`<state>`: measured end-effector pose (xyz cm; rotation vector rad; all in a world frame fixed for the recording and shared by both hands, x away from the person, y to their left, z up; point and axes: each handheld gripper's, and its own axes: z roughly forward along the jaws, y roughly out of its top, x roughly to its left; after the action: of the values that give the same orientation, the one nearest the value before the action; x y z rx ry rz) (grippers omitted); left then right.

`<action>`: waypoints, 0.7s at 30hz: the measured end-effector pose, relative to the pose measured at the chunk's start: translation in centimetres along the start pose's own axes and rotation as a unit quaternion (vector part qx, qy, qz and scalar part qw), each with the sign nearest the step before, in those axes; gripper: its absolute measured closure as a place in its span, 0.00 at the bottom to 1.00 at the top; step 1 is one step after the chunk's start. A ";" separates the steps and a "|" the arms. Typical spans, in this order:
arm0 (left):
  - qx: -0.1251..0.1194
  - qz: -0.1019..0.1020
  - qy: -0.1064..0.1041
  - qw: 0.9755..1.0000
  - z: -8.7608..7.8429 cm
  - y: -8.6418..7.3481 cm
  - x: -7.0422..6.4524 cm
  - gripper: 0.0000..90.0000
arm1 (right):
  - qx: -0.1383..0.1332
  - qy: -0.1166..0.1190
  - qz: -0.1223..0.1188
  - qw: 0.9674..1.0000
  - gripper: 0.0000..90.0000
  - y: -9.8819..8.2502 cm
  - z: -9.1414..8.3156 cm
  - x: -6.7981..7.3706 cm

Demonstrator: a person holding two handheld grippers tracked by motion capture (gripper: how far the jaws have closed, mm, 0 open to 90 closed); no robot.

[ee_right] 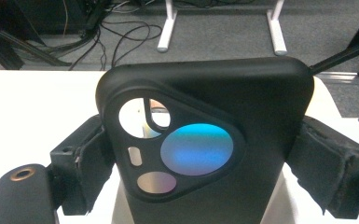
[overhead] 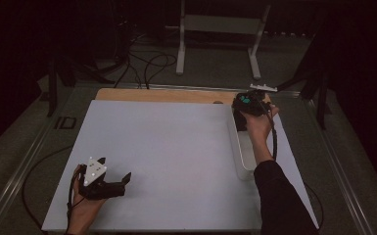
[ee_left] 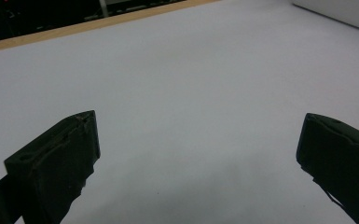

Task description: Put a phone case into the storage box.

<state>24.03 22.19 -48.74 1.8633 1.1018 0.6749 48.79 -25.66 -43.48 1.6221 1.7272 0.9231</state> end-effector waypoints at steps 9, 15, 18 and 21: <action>0.000 -0.001 0.000 1.000 0.0 0.0 0.0 0.00 | -0.001 -0.016 -0.001 1.000 0.14 0.2 0.4 0.3; 0.000 -0.002 0.000 1.000 0.0 0.0 0.1 0.00 | 0.002 -0.025 -0.011 1.000 0.14 0.2 0.8 0.6; 0.001 -0.002 0.000 1.000 0.0 0.0 0.1 0.00 | 0.007 -0.027 -0.008 1.000 0.13 0.4 1.1 0.7; 0.000 -0.001 0.000 1.000 0.0 0.0 0.1 0.00 | 0.012 -0.029 -0.007 1.000 0.10 0.5 1.4 0.7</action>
<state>24.02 22.29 -48.73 1.8622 1.1044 0.6737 50.16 -24.83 -43.85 1.6344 1.7139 0.8453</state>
